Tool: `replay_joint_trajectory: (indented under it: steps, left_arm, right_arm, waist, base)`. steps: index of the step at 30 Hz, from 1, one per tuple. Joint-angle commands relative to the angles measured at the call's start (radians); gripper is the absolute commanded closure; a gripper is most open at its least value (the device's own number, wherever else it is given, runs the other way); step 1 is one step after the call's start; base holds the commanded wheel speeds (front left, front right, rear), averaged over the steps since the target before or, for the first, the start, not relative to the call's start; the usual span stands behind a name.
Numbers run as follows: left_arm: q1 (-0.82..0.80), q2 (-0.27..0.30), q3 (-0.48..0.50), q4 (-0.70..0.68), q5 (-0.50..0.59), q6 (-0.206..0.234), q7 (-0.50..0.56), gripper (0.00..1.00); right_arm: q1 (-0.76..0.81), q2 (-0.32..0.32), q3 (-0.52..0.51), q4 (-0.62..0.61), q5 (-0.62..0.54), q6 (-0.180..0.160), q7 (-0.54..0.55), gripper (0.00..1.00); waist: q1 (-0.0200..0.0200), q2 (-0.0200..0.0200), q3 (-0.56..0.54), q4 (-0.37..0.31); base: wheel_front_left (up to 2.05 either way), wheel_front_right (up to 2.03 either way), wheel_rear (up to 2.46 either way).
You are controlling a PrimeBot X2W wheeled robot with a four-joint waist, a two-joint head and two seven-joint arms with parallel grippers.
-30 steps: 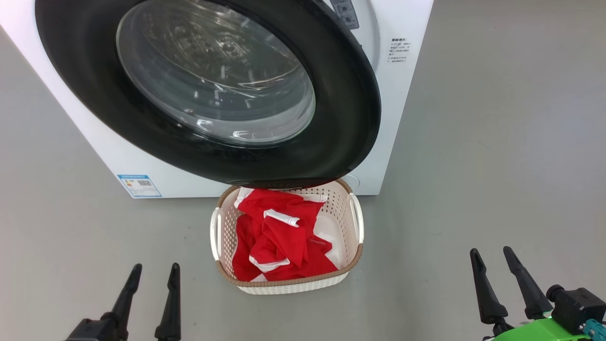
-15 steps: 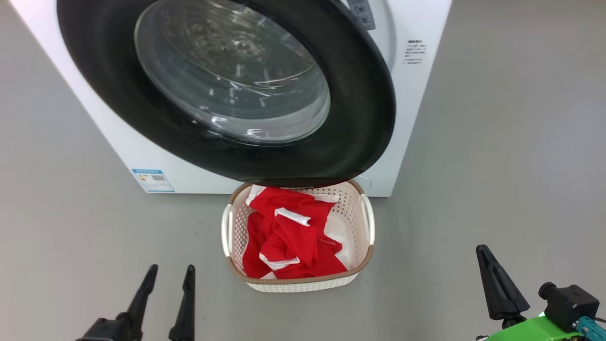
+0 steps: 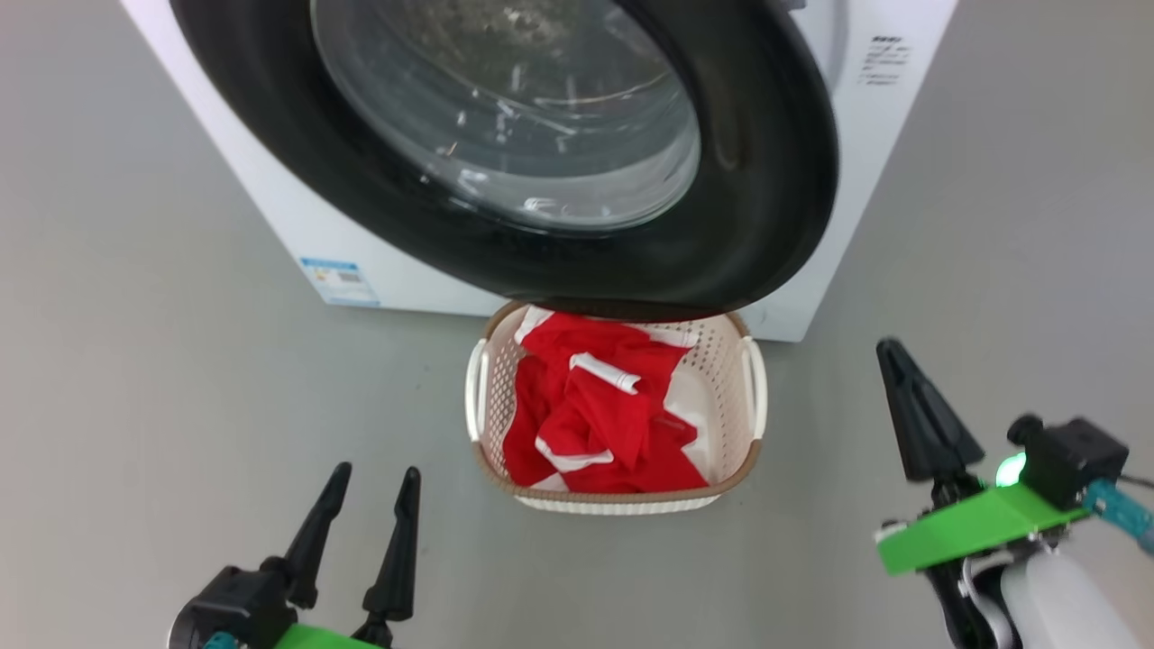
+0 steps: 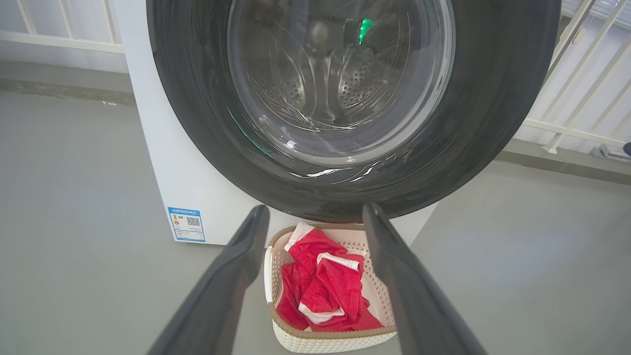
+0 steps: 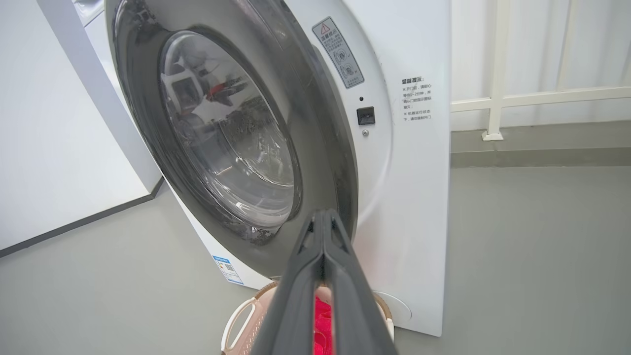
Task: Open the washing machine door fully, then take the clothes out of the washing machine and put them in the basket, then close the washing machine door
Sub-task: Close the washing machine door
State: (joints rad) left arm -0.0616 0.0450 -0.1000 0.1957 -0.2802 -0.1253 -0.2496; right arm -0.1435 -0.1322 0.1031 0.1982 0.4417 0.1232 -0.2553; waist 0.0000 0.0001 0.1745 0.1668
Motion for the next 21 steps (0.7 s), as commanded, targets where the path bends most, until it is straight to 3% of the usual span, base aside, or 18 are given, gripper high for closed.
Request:
replay_joint_trajectory:
  steps: [1,21]
  left_arm:
    - [-0.03,0.005,0.025,-0.029,-0.011,-0.003,-0.012,0.0]
    - [-0.163,0.005,-0.099,-0.075,-0.107,0.054,-0.012,0.0]
  right_arm:
    - [-0.039,-0.014,0.023,-0.02,0.016,0.008,-0.006,1.0]
    - [-0.323,-0.079,0.028,0.008,0.024,0.008,-0.006,1.0]
  waist:
    - [0.0,-0.0001,0.036,0.033]
    - [0.0,-0.0001,0.255,0.133]
  base:
    - [0.0,0.0,0.0]
    - [0.0,0.0,0.0]
